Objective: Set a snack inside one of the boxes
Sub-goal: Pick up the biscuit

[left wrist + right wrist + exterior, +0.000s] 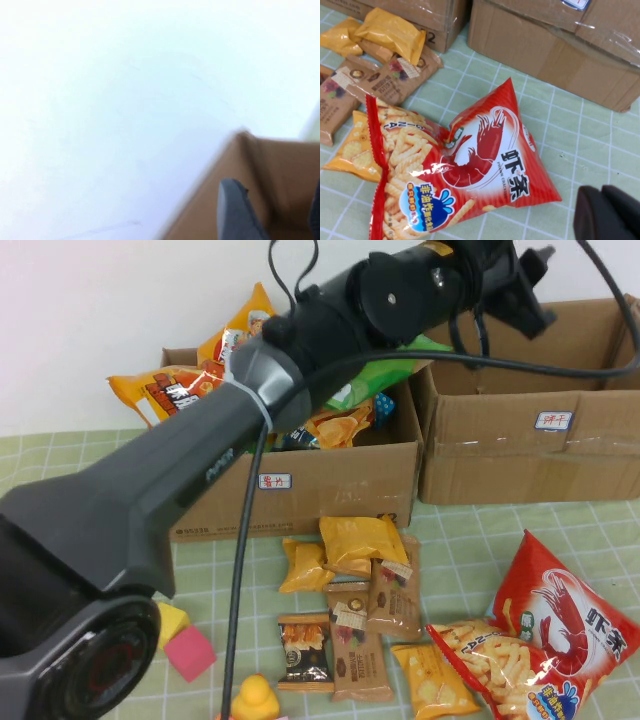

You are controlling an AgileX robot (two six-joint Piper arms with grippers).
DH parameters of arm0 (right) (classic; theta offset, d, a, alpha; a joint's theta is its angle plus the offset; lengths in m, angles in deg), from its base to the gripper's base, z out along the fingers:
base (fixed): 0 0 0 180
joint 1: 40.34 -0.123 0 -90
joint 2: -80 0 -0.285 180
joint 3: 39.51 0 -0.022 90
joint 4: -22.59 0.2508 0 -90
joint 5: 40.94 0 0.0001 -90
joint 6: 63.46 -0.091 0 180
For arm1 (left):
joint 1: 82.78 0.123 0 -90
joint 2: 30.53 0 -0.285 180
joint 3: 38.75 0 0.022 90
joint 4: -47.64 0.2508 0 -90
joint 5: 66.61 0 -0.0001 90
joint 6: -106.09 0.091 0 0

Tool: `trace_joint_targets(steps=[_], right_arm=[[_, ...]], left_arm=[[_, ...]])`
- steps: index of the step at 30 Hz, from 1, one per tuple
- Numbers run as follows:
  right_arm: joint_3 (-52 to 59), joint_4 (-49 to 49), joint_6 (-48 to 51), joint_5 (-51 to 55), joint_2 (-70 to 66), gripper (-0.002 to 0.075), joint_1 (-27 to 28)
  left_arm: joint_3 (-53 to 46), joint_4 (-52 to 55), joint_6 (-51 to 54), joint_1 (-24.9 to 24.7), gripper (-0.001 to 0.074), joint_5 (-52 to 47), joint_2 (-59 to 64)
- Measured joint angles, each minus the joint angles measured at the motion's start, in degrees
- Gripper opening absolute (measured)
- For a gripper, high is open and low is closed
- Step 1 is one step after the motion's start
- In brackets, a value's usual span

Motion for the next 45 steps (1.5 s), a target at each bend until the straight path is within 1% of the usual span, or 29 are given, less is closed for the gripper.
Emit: trace_joint_targets(steps=[2, 6, 8, 11, 13, 15, 16, 18, 20, 22, 25, 28, 34, 37, 41, 45], right_arm=[[0.0, 0.0, 0.0, 0.0, 0.0, 0.0011, 0.0], [0.0, 0.0, 0.0, 0.0, 0.0, 0.0011, 0.0], [0.0, 0.2, 0.0, 0.0, 0.0, 0.0011, 0.0], [0.0, 0.9, 0.0, 0.0, 0.0, 0.0011, 0.0], [0.0, 1.0, 0.0, 0.0, 0.0, 0.0011, 0.0], [0.0, 1.3, 0.0, 0.0, 0.0, 0.0011, 0.0], [0.0, 1.5, 0.0, 0.0, 0.0, 0.0011, 0.0], [0.0, 1.9, 0.0, 0.0, 0.0, 0.0011, 0.0], [0.0, 2.1, 0.0, 0.0, 0.0, 0.0011, 0.0], [0.0, 2.1, 0.0, 0.1, 0.0, 0.0011, 0.0], [0.0, 2.4, 0.0, 0.4, 0.0, 0.0011, 0.0], [0.0, 2.4, 0.0, 0.5, 0.0, 0.0011, 0.0], [0.0, 2.4, 0.0, 0.5, 0.0, 0.0011, 0.0], [0.0, 2.4, 0.0, 0.5, 0.0, 0.0011, 0.0], [0.0, 2.4, 0.0, 0.5, 0.0, 0.0011, 0.0], [0.0, 2.4, 0.0, 0.5, 0.0, 0.0011, 0.0]], left_arm=[[0.0, 1.4, -0.3, 0.1, 0.026, -5.2, -1.0], [0.0, 11.5, -5.4, -0.2, 0.0088, -20.2, -4.8], [0.0, 19.3, -10.1, -0.2, 0.0036, -26.1, -7.2], [0.0, 33.9, -20.4, -0.2, 0.0011, -35.3, -10.5], [0.0, 45.1, -29.7, -0.2, 0.0004, -43.4, -11.9], [0.1, 53.7, -37.7, -0.2, 0.0002, -52.6, -12.3], [0.1, 57.4, -41.0, -0.2, 0.0001, -56.8, -12.3], [-0.4, 60.5, -46.1, 0.5, 0.0, -60.8, -12.4], [-2.3, 58.5, -49.4, 1.3, 0.0, -61.9, -13.3], [-6.0, 53.7, -51.0, 2.4, 0.0, -62.3, -14.9], [-14.2, 49.4, -52.2, 3.2, 0.0, -62.4, -18.0], [-23.9, 47.7, -54.9, 3.3, 0.0, -62.0, -20.8], [-43.3, 45.2, -61.0, 3.3, 0.0, -53.5, -24.6], [-50.4, 43.4, -63.4, 3.2, 0.0, -48.3, -25.5], [-56.2, 37.3, -62.8, 1.8, 0.0, -41.6, -25.5], [-57.9, 34.9, -61.5, -0.8, 0.0, -36.8, -25.3]])
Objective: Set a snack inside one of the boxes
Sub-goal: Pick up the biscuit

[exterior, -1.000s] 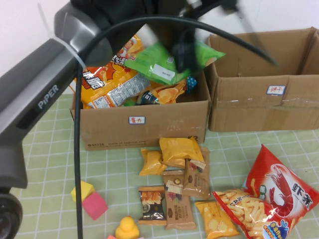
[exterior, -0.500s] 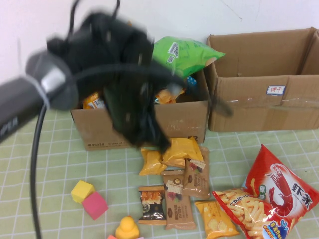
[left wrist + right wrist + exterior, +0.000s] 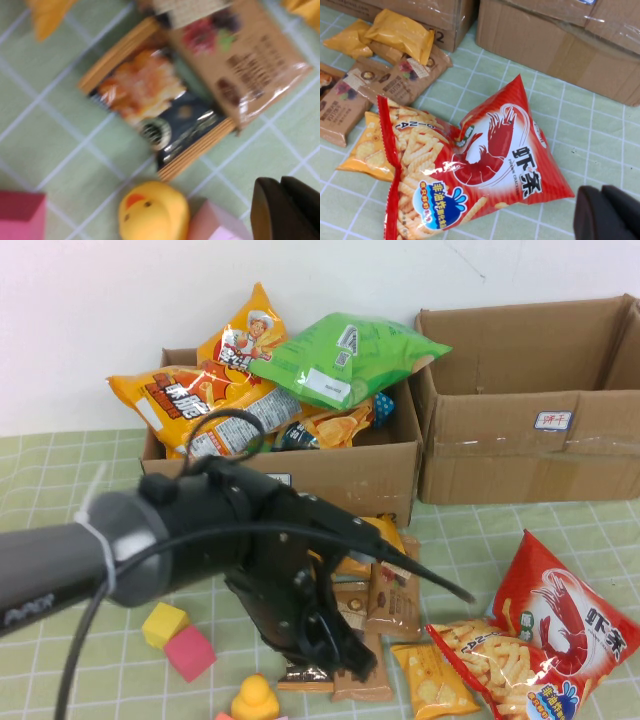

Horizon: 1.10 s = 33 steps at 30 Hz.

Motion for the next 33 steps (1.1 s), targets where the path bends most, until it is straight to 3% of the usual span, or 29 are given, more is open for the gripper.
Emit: trace_joint_targets(steps=[20, 23, 29, 33], right_arm=[[0.0, 0.0, 0.0, 0.0, 0.0, 0.0011, 0.0], [0.0, 0.0, 0.0, 0.0, 0.0, 0.0011, 0.0], [0.0, 0.0, 0.0, 0.1, 0.0, 0.0011, 0.0], [0.0, 0.0, 0.0, 0.1, 0.0, 0.0011, 0.0]], left_arm=[[-0.2, 7.2, 0.4, -2.7, -0.0002, 6.4, 12.9], [-0.2, 13.8, -5.4, -2.7, -0.0002, 7.6, 13.8], [-0.2, 33.6, -28.6, -2.7, -0.0002, 4.8, 13.8], [-0.2, 33.6, -30.4, -2.7, -0.0002, 3.1, 13.2]])
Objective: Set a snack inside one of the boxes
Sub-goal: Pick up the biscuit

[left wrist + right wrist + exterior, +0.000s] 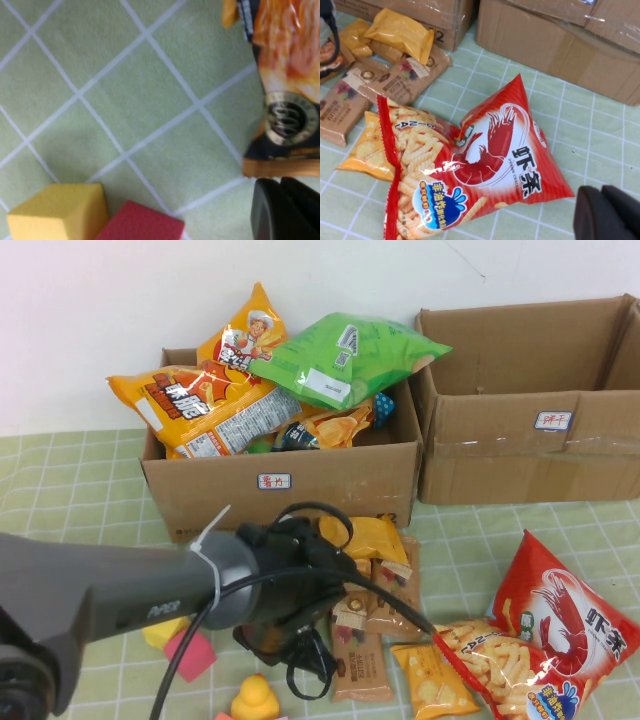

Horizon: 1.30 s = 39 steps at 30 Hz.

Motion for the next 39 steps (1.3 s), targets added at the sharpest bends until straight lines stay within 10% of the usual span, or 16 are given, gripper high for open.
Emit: trace_joint_targets(steps=[7, 15, 39], right_arm=[[0.0, 0.0, 0.0, 0.0, 0.0, 0.0011, 0.0], [0.1, 0.0, 0.0, 0.0, 0.0, 0.0011, 0.0], [0.1, 0.0, 0.0, 0.0, 0.0, 0.0011, 0.0]], left_arm=[[5.7, -6.8, 3.0, 0.2, 0.0058, -0.8, -2.2], [8.6, -11.1, 6.0, 2.3, 0.0484, 0.0, -2.1], [9.0, -24.2, 15.6, 7.3, 0.0471, 5.8, 5.3]])
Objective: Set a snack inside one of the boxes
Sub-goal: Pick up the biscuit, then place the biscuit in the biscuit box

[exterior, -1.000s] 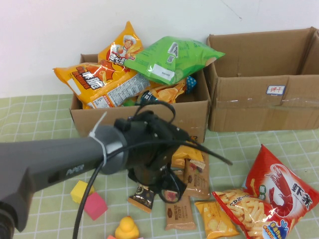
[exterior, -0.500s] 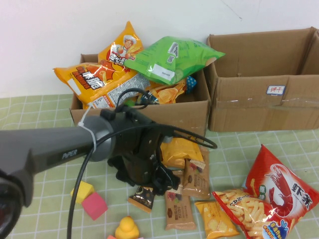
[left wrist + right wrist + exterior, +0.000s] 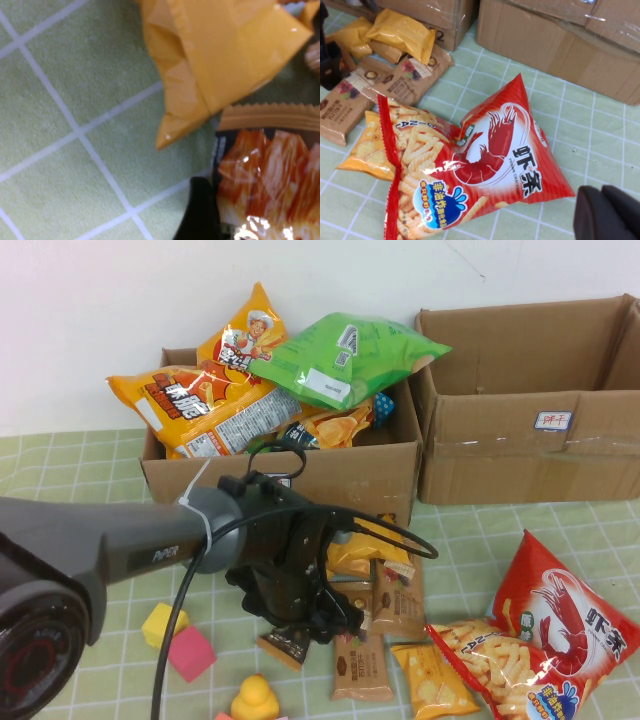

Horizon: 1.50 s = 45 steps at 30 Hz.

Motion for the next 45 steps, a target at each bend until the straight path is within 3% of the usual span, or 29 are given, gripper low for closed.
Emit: trace_joint_targets(steps=[5, 15, 23, 37, 43, 45], right_arm=[[0.0, 0.0, 0.0, 0.0, 0.0, 0.0011, 0.0], [0.0, 0.0, 0.0, 0.0, 0.0, 0.0011, 0.0], [0.0, 0.0, 0.0, -0.1, 0.0, 0.0011, 0.0], [0.0, 0.0, 0.4, -0.2, 0.0, 0.0011, 0.0], [0.0, 0.0, 0.6, -0.2, 0.0, 0.0011, 0.0], [0.0, 0.0, 0.6, -0.3, 0.0, 0.0011, 0.0]], left_arm=[[0.0, 0.5, -0.1, 0.0, 0.0353, 0.1, 0.0], [3.2, -1.5, -0.7, 0.0, 0.0353, -5.0, -5.5], [17.6, -18.3, 14.8, 0.0, 0.0353, -6.1, -9.5], [41.1, -50.9, 42.1, 0.0, 0.0353, 22.1, 3.6], [49.7, -56.8, 50.7, 0.0, 0.0355, 28.6, 12.1], [52.9, -57.2, 53.2, 0.0, 0.041, 29.2, 15.0]])
